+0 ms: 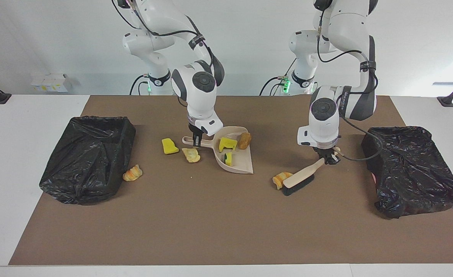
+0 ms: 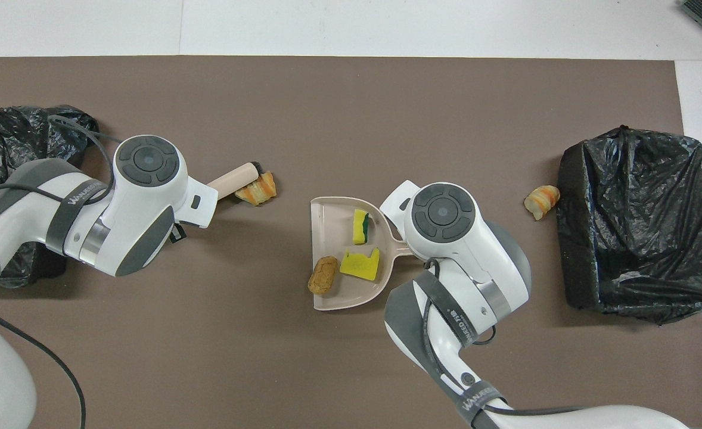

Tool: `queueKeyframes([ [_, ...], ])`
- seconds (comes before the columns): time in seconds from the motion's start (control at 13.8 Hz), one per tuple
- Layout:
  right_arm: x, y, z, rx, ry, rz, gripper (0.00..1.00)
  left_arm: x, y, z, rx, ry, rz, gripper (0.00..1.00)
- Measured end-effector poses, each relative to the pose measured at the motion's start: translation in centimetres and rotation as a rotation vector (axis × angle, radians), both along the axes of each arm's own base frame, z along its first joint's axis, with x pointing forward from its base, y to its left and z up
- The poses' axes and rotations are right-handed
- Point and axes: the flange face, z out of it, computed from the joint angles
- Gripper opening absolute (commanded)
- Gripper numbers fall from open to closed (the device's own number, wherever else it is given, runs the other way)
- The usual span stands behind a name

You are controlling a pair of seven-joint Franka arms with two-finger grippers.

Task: Sweep and dump trash in bin
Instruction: 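Sweep the far bread piece with the brush into the dustpan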

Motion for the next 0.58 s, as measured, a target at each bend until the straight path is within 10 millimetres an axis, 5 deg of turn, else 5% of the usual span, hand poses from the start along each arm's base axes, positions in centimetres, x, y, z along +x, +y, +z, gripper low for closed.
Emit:
queueKeyframes([
  [0.29, 0.0, 0.0, -0.1, -0.001, 0.002, 0.0, 0.0, -2.9, -1.7, -0.7, -0.032, 0.041, 0.026, 0.0],
  [0.58, -0.1, 0.0, -0.2, -0.002, 0.003, -0.002, 0.0, -6.5, -5.9, -0.9, -0.042, 0.043, 0.103, 0.0],
])
